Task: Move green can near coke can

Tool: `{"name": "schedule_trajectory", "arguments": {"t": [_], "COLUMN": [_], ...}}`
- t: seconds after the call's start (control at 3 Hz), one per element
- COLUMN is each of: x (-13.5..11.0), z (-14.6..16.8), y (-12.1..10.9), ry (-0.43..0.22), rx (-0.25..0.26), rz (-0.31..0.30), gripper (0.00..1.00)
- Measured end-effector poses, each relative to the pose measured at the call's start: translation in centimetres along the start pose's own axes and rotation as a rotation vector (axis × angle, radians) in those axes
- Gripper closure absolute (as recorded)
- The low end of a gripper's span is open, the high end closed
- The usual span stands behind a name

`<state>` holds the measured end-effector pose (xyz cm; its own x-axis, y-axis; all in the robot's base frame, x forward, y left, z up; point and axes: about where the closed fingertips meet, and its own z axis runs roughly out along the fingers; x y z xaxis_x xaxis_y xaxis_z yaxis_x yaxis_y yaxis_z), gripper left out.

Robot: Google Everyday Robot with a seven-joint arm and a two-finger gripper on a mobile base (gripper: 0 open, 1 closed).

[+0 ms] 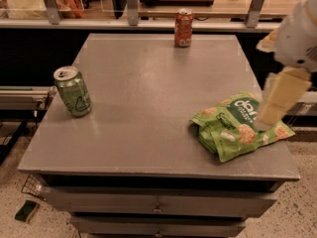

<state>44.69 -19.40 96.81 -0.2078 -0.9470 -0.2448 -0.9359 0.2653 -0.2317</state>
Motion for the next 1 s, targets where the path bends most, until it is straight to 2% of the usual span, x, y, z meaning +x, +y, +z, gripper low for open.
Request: {"name": "schedule_trajectory", "arguments": {"t": [0.33, 0.67, 1.0], "x": [-6.8, -15.3, -15.7], "z": [4.4, 8.7, 8.7], "y": [-0.3, -0.8, -1.0], "ry": [-0.123, -0.286, -0.297], "rx": [-0.049, -0.098, -0.091], "rz": [-0.003, 0.0, -0.001], "gripper": [0.0, 0.0, 0.0]}}
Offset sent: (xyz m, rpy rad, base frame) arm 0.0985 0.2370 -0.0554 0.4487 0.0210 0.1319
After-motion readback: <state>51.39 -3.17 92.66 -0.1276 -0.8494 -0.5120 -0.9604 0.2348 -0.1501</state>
